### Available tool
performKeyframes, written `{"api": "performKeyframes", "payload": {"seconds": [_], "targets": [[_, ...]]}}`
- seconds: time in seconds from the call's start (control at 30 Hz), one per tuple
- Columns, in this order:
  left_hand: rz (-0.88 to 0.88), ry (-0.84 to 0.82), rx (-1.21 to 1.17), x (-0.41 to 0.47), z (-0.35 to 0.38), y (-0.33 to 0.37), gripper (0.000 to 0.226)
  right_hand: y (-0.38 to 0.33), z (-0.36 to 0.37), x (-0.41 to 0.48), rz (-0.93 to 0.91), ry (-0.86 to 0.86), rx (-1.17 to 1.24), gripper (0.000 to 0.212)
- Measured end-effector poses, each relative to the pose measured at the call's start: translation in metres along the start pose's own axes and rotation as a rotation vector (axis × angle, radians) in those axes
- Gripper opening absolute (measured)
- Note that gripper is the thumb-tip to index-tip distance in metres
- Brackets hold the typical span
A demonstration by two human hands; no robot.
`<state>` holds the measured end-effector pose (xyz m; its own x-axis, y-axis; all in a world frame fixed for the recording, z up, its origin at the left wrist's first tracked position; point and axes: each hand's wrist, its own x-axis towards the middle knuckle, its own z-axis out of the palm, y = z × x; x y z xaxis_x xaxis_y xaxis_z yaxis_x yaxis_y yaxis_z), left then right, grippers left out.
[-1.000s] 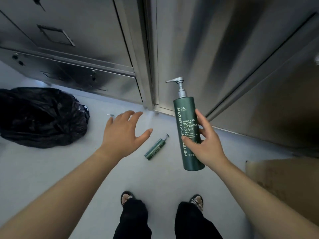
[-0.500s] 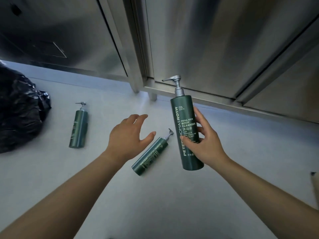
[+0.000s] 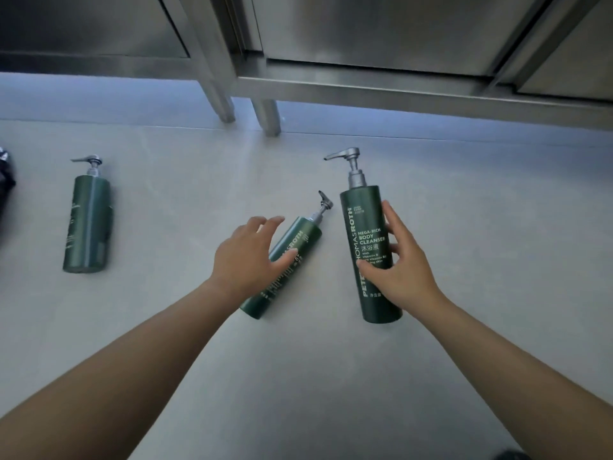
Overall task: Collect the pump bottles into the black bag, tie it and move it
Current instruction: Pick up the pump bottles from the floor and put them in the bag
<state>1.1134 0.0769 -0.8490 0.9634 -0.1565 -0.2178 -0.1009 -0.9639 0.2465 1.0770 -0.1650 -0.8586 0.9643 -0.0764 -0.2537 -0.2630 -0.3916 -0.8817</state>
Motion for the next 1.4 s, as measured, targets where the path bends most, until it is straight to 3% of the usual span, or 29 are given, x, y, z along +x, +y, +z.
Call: {"api": "performKeyframes", "payload": {"seconds": [0.3, 0.67, 0.83, 1.1, 1.4], "targets": [[0.005, -0.100, -0.058, 0.007, 0.043, 0.006, 0.073, 0.030, -0.001, -0.009, 0.094, 0.005, 0.000, 0.093], [0.016, -0.176, -0.140, 0.015, 0.063, -0.002, 0.071, 0.036, -0.008, -0.012, 0.109, 0.026, 0.040, 0.091], [0.000, -0.070, -0.194, 0.018, 0.037, -0.004, 0.071, 0.015, 0.002, 0.006, 0.081, -0.071, 0.017, 0.091], [-0.269, 0.028, -0.384, -0.042, -0.135, 0.003, 0.074, -0.136, -0.018, -0.029, 0.031, -0.159, 0.048, 0.091], [-0.272, 0.114, -0.479, -0.167, -0.460, 0.095, 0.075, -0.440, -0.158, -0.131, -0.012, -0.285, 0.022, 0.087]]}}
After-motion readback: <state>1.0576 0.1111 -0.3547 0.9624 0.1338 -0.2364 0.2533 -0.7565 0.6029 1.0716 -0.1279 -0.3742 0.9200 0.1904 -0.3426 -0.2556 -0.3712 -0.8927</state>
